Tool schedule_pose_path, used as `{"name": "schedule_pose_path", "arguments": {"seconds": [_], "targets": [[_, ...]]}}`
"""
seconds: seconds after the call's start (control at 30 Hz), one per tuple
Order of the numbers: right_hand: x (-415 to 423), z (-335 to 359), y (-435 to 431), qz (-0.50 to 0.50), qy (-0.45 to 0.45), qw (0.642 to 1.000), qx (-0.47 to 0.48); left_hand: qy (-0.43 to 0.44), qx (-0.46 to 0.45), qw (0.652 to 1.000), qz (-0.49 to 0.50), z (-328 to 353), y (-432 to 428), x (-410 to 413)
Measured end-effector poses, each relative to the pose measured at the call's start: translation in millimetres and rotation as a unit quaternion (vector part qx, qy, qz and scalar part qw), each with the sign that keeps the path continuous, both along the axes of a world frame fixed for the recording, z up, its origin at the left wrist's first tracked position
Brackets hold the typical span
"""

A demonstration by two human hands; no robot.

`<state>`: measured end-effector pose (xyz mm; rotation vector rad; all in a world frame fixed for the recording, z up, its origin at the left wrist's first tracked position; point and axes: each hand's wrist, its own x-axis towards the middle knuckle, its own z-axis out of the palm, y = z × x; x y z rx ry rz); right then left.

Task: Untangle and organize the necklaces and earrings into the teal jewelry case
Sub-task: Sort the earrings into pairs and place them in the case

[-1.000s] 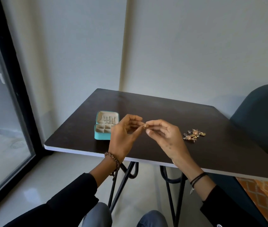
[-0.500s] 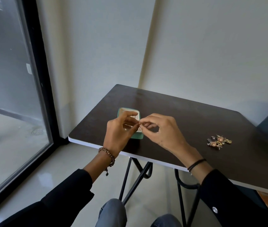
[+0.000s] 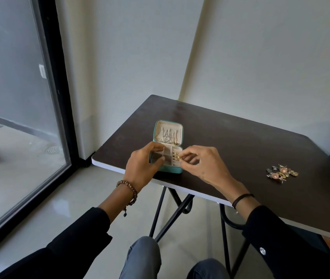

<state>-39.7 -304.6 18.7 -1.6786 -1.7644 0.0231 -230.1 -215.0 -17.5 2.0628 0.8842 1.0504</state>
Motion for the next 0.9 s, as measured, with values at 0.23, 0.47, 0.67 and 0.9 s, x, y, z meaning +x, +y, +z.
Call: {"name": "schedule_pose_path", "arguments": {"seconds": [0.23,0.47,0.67,0.9], "targets": [[-1,-2,0,-0.004,-0.040,0.999,-0.018,-0.009,-0.005,1.000,-0.002,-5,2,2],[3,-4,-1,-0.004,-0.034,0.998,-0.056,-0.016,-0.020,1.000,-0.003,-8,3,2],[0,-12,-8,-0.004,-0.058,0.996,-0.072,-0.020,-0.024,1.000,-0.001,-8,1,1],[-5,-10,-14,-0.022,-0.032,0.998,-0.047,0.010,-0.014,1.000,0.011,-3,-4,3]]}}
